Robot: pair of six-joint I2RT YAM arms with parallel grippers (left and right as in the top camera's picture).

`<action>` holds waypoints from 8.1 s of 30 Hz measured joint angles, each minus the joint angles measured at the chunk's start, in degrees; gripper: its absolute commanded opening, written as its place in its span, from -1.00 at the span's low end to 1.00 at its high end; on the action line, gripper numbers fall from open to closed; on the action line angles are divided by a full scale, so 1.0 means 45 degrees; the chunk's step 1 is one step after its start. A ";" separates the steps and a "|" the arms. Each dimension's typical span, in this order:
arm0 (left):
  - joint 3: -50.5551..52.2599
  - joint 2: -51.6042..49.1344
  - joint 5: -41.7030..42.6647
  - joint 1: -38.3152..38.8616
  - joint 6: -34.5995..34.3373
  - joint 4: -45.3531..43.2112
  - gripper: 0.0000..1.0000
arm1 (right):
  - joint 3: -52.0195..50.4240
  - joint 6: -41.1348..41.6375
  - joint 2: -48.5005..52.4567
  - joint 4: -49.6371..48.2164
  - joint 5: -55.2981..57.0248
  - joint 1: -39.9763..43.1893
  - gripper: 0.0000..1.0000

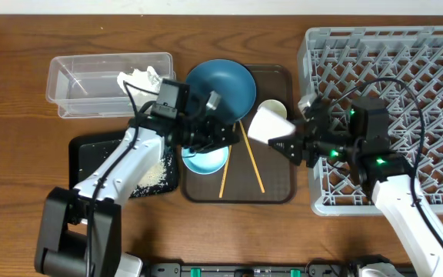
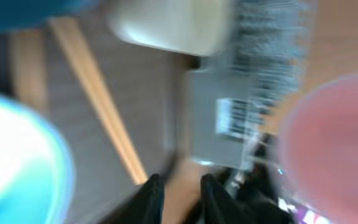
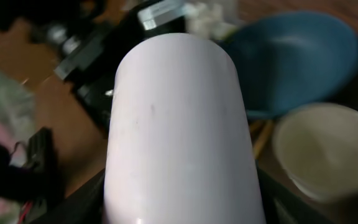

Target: Sort waste into correct bins and load items into the dishwasher rack

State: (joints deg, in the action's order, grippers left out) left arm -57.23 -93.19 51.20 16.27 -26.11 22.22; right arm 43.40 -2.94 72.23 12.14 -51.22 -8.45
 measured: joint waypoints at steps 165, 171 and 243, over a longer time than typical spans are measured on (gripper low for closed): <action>-0.3361 -0.0767 -0.6382 0.1991 0.1613 0.1107 -0.88 | 1.1132 -0.0335 0.5032 1.3066 0.6722 0.5561 0.98; -0.3366 -0.0398 -0.1802 -0.0282 0.1156 0.0976 -0.88 | 1.0564 -0.2312 0.5032 1.3017 0.4075 0.5027 0.98; -0.3361 -0.0651 -0.2331 -0.0782 0.2186 0.3978 -0.07 | 0.6343 -0.3395 0.5022 0.6081 -0.1156 -0.0155 -0.08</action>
State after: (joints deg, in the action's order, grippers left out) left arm -72.36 -96.12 40.71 12.75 -16.27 40.12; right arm 71.94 -18.22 94.83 39.51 -56.42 -9.15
